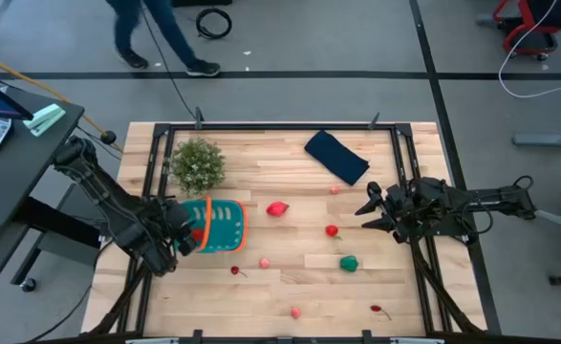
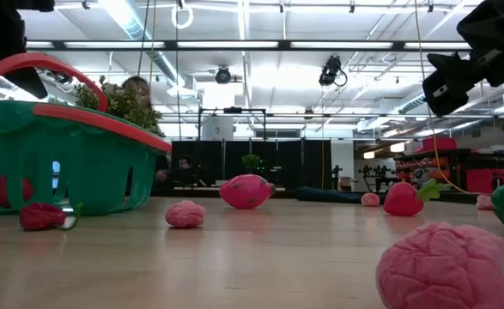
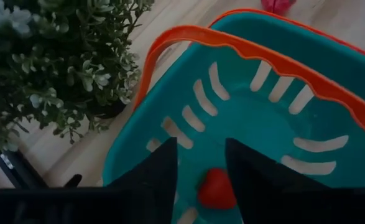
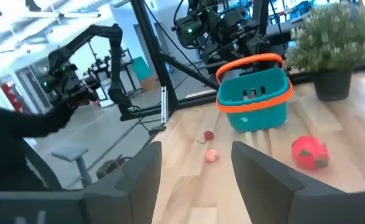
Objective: Pick and placing Produce into tupperware
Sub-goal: Put the strawberry into the green basket
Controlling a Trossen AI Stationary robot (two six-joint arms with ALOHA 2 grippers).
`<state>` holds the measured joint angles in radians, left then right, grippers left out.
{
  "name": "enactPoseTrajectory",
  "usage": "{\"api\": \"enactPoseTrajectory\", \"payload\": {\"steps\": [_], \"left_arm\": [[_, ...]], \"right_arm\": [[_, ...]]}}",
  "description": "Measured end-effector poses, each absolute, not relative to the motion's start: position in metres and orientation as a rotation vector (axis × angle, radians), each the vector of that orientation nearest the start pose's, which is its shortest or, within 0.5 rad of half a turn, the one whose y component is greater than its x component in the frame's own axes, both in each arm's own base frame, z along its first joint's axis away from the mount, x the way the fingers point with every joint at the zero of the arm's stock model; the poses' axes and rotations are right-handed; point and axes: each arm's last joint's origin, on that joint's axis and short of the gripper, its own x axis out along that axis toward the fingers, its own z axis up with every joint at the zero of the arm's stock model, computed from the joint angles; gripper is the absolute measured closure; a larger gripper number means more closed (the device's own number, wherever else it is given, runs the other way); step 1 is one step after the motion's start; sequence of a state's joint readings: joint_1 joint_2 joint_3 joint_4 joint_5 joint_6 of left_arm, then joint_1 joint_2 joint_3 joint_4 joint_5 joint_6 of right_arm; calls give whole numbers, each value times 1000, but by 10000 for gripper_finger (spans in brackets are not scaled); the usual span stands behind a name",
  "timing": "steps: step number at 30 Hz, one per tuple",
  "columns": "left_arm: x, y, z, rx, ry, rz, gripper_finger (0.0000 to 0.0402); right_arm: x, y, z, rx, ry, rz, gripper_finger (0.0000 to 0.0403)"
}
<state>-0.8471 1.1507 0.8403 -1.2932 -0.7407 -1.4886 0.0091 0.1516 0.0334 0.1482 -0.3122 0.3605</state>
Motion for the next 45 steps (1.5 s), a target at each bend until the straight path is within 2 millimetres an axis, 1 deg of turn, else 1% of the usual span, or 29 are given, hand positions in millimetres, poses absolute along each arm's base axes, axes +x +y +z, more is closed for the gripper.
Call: {"api": "enactPoseTrajectory", "payload": {"steps": [3,6,9,13,16,19,21,23,27,30,32,36,40,45], "left_arm": [[123,-109,252,-176,835,634,259],[123,-110,278,-188,828,624,270],[123,-110,307,-187,819,591,282],[126,-107,339,-146,757,533,293],[129,-103,357,-104,685,525,294],[134,-96,368,-51,622,556,294],[137,-92,372,-9,586,588,294],[141,-87,373,19,568,621,294],[148,-80,374,27,569,662,294],[151,-77,374,43,574,675,294],[152,-75,375,49,576,680,294],[153,-75,375,47,576,685,294],[153,-75,375,45,575,684,294],[153,-75,375,42,574,685,294]], "right_arm": [[105,8,180,313,-7,270,199],[104,7,189,296,-36,253,199],[101,7,211,273,-106,236,199],[92,7,251,258,-210,249,199],[91,7,277,221,-202,254,199],[103,8,293,192,-98,244,199],[118,9,299,195,-27,234,199],[137,9,303,201,38,228,199],[175,10,300,216,176,213,199],[201,11,294,291,266,196,199],[216,11,288,338,320,182,199],[243,11,276,345,405,148,199],[262,11,263,390,482,124,199],[273,12,247,407,543,108,199]]}}
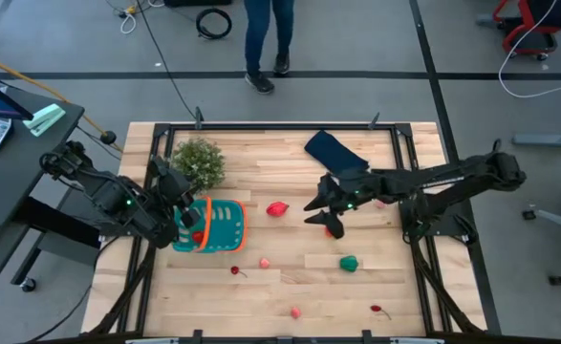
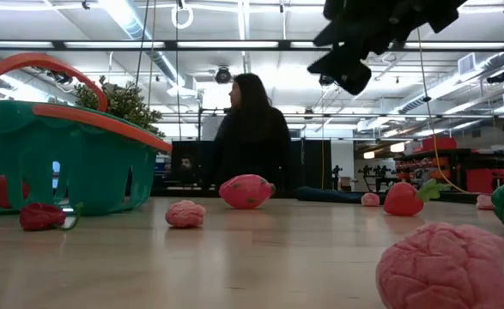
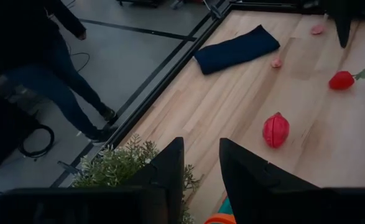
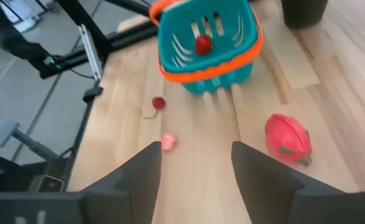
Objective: Pick and placing Produce into tupperware
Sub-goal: Put the strawberry into the green basket
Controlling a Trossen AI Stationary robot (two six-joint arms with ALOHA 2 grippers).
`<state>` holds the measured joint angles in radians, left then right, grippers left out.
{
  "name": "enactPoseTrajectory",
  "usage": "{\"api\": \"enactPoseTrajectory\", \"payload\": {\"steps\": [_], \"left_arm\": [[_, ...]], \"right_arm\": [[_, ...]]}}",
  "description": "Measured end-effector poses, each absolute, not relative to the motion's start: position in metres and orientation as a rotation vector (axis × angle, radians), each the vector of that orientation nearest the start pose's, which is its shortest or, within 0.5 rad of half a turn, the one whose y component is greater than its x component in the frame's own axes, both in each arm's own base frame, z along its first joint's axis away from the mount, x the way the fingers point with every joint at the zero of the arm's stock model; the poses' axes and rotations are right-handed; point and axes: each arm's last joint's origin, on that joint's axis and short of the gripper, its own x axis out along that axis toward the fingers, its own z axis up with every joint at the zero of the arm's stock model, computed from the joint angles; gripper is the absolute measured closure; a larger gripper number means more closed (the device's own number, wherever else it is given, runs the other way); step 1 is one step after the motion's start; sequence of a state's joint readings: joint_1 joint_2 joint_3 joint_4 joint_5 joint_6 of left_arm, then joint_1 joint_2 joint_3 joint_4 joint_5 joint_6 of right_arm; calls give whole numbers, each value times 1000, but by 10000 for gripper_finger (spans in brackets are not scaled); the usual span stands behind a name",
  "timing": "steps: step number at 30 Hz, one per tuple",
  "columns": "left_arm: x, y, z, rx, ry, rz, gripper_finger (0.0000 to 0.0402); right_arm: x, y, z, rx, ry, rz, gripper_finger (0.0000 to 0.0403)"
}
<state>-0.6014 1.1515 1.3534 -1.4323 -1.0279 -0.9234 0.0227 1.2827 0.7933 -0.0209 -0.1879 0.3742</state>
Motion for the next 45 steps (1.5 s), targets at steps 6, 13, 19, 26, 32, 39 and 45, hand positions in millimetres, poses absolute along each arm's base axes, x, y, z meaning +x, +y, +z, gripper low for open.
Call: {"api": "enactPoseTrajectory", "payload": {"steps": [6,13,19,26,32,39,45], "left_arm": [[153,-75,375,43,575,685,294],[153,-75,375,42,574,685,294],[153,-75,375,44,575,685,294],[153,-75,375,43,575,685,294],[153,-75,375,42,575,685,294],[153,-75,375,42,575,684,294],[153,-75,375,42,574,684,294]], "right_arm": [[280,12,234,451,606,83,199],[263,13,216,512,860,17,199],[243,17,200,515,1088,-212,199],[237,27,194,532,1128,-355,199],[235,47,192,553,1146,-340,199],[237,64,177,515,1199,-362,199],[241,69,161,522,1249,-405,199]]}}
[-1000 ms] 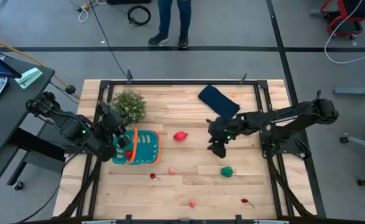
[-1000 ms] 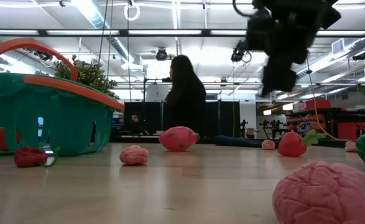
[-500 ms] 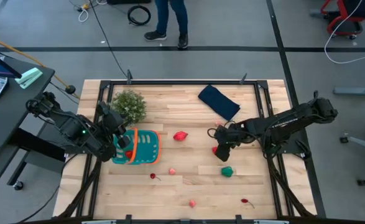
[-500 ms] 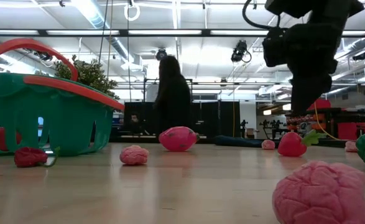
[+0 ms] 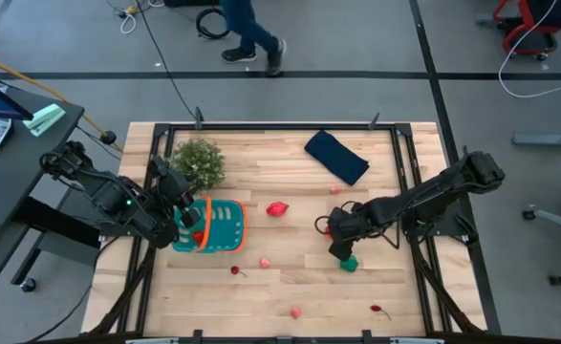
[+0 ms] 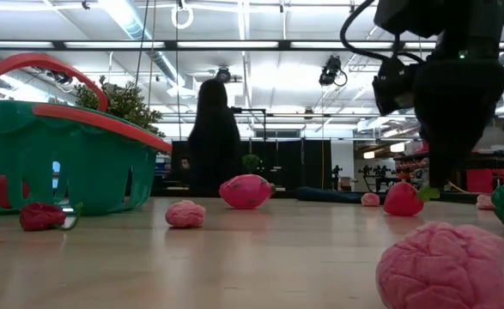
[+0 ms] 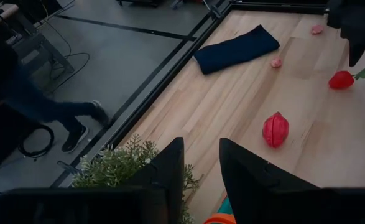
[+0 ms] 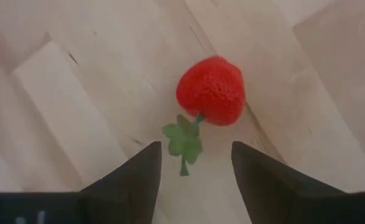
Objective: Pick and placing Produce into tupperware
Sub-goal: Put the strawberry into the green basket
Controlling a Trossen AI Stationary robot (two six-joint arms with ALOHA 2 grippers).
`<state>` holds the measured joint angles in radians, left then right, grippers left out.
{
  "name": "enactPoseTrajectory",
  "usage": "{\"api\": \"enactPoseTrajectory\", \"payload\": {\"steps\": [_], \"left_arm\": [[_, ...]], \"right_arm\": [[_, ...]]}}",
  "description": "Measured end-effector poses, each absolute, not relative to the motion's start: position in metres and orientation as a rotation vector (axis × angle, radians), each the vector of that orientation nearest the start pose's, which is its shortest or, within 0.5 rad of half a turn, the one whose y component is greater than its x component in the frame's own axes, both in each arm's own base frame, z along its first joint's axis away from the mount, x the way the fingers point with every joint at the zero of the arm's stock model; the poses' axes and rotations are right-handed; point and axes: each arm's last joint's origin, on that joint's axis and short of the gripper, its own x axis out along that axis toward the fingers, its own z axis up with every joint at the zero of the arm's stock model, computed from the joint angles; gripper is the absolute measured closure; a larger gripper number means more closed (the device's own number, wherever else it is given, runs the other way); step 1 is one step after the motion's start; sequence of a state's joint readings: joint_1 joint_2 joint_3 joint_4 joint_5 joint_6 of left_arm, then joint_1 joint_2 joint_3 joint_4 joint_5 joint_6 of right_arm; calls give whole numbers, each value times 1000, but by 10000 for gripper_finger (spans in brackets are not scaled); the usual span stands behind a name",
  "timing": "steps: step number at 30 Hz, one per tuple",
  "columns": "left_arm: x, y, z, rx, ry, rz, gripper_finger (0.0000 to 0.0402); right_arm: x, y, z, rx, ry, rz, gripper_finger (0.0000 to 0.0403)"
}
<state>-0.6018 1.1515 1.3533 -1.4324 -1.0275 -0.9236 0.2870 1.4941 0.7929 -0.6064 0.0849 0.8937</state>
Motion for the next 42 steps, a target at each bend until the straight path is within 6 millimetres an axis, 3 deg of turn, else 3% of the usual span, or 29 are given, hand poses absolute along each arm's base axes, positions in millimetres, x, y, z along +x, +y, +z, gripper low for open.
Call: {"api": "enactPoseTrajectory", "payload": {"steps": [9,13,22,27,33,39,42], "left_arm": [[153,-75,375,43,575,684,294],[153,-75,375,44,575,684,294],[153,-75,374,46,576,684,294],[153,-75,374,46,576,684,294],[153,-75,374,46,576,684,294],[153,-75,374,46,576,684,294],[153,-75,374,46,576,684,294]], "right_arm": [[242,69,158,522,1256,-415,210],[242,69,157,522,1259,-417,251],[248,70,158,542,1207,-387,389],[250,71,162,537,1178,-353,394],[251,72,197,556,1029,-271,399],[277,73,256,427,538,-184,400],[297,73,275,328,345,-151,401]]}}
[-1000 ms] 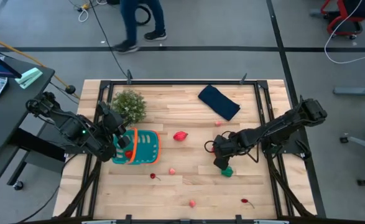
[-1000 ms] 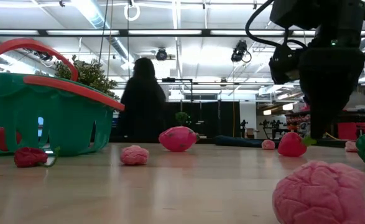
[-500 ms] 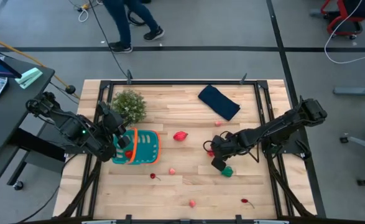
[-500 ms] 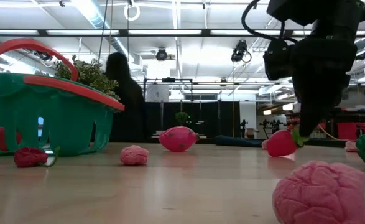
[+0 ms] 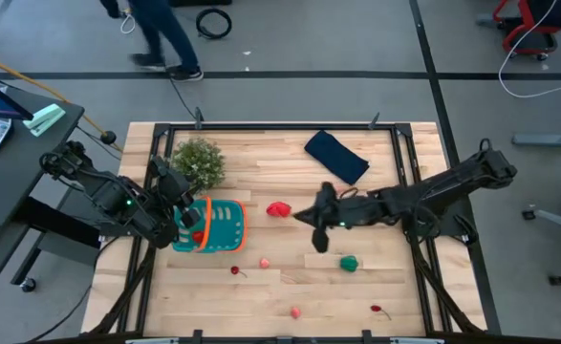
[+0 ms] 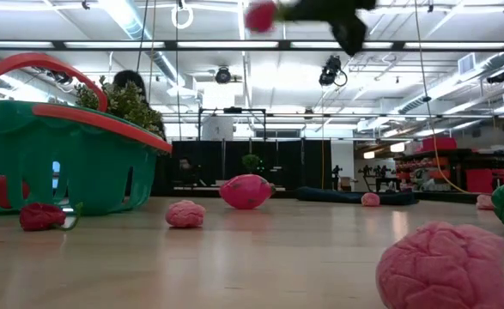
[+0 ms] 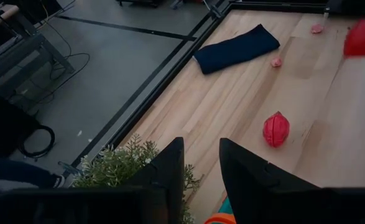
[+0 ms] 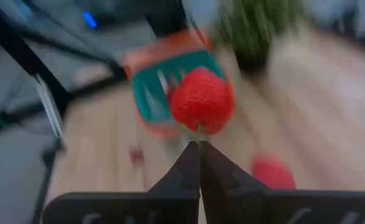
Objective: Pick and placing Produce into tupperware
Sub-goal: Put the strawberry into the green basket
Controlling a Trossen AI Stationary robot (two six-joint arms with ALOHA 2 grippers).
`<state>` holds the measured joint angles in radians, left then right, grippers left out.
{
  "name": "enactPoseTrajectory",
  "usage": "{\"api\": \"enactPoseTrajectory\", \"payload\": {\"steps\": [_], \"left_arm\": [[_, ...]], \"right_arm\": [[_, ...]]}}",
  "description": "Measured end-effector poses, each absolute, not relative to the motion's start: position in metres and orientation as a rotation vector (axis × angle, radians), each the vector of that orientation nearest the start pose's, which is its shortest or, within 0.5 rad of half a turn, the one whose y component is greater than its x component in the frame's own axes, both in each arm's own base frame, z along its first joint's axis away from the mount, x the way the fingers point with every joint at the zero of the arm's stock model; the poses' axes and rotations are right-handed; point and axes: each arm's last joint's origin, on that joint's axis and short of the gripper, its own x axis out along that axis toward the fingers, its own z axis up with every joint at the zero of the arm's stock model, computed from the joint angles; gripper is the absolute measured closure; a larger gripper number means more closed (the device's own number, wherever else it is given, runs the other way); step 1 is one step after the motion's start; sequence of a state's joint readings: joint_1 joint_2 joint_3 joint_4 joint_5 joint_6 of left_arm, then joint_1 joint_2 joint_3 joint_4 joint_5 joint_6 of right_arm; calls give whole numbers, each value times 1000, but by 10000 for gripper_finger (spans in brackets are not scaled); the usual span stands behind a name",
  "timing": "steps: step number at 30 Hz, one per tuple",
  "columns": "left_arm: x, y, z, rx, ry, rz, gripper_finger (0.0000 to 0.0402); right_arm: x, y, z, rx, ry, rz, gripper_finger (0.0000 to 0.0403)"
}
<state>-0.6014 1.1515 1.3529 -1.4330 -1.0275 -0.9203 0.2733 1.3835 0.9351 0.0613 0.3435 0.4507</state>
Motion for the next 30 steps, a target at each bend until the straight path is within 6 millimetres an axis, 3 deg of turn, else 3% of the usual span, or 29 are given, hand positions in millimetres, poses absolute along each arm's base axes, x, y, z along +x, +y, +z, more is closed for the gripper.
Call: {"api": "enactPoseTrajectory", "payload": {"steps": [3,11,16,24,30], "left_arm": [[153,-75,374,46,576,684,294],[153,-75,374,46,576,684,294],[153,-75,374,45,576,684,297],[154,-76,375,28,565,682,309],[154,-76,375,27,565,678,317]], "right_arm": [[322,76,272,283,307,-105,401],[402,82,233,185,463,-101,402],[441,77,232,121,513,-117,403],[481,69,227,138,519,-72,403],[491,67,205,115,570,-74,401]]}}
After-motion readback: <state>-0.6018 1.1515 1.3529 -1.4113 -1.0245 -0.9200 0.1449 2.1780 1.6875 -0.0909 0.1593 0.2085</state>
